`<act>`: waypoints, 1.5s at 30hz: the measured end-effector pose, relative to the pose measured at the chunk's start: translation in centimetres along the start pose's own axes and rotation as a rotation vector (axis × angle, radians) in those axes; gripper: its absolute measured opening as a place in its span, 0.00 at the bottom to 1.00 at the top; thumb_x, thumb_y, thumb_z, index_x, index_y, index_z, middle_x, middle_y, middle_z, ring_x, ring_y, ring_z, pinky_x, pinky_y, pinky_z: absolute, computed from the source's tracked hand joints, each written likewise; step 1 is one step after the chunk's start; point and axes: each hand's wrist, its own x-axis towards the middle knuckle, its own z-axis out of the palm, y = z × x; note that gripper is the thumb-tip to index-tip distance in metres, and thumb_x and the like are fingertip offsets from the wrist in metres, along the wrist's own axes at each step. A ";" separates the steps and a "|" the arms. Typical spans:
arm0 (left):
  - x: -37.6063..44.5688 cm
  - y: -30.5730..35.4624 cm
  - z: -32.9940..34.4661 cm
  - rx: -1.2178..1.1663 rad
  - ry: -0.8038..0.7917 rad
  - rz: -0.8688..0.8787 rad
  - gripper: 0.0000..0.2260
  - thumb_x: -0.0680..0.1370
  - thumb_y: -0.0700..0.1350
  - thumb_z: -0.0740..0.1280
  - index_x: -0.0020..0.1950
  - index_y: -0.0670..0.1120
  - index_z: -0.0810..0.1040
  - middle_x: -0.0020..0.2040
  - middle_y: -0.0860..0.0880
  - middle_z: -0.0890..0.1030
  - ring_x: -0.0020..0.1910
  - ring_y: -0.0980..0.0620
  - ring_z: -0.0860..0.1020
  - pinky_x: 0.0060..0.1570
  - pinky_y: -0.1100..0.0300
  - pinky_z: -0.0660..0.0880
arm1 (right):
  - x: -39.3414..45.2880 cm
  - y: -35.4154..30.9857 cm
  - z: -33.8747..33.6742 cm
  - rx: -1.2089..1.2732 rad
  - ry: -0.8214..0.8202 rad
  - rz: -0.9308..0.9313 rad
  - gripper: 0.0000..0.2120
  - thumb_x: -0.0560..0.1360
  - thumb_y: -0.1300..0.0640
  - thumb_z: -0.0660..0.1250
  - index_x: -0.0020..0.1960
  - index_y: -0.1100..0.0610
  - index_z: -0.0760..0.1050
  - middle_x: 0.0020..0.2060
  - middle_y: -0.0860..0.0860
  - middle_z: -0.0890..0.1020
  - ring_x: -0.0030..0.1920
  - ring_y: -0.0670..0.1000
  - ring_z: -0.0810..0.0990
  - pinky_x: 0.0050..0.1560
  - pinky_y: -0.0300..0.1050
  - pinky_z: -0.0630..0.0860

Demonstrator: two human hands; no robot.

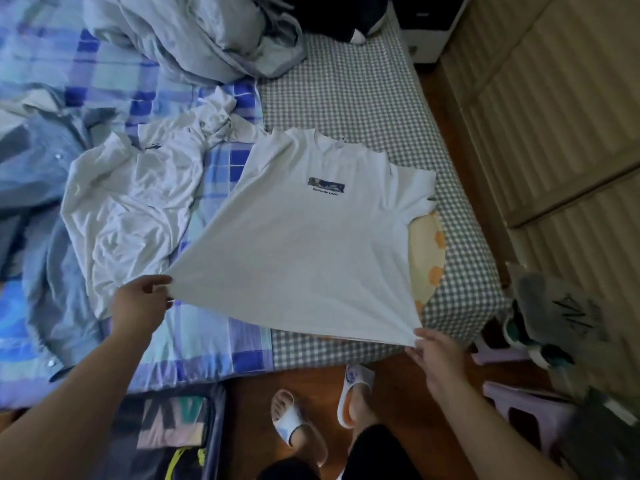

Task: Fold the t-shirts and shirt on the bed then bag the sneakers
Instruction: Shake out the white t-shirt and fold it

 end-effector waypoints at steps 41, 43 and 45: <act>-18.8 13.3 60.7 0.545 -0.046 0.758 0.04 0.77 0.45 0.72 0.47 0.47 0.79 0.46 0.49 0.77 0.48 0.45 0.76 0.50 0.49 0.72 | 43.7 -31.0 3.8 -0.565 -0.671 -0.225 0.07 0.80 0.59 0.68 0.51 0.64 0.77 0.48 0.57 0.85 0.50 0.57 0.84 0.51 0.54 0.81; -20.9 11.9 58.7 0.433 -0.061 0.785 0.03 0.77 0.43 0.73 0.49 0.46 0.81 0.51 0.49 0.79 0.54 0.46 0.77 0.54 0.50 0.73 | 43.5 -30.7 2.2 -0.479 -0.704 -0.120 0.08 0.80 0.60 0.67 0.55 0.65 0.78 0.51 0.57 0.86 0.52 0.56 0.85 0.50 0.54 0.82; -22.8 10.3 57.1 0.365 -0.064 0.744 0.04 0.78 0.42 0.71 0.52 0.46 0.82 0.58 0.48 0.80 0.63 0.44 0.76 0.61 0.48 0.72 | 43.2 -29.9 1.2 -0.500 -0.727 -0.087 0.10 0.81 0.58 0.66 0.55 0.65 0.78 0.50 0.56 0.86 0.49 0.54 0.86 0.43 0.49 0.82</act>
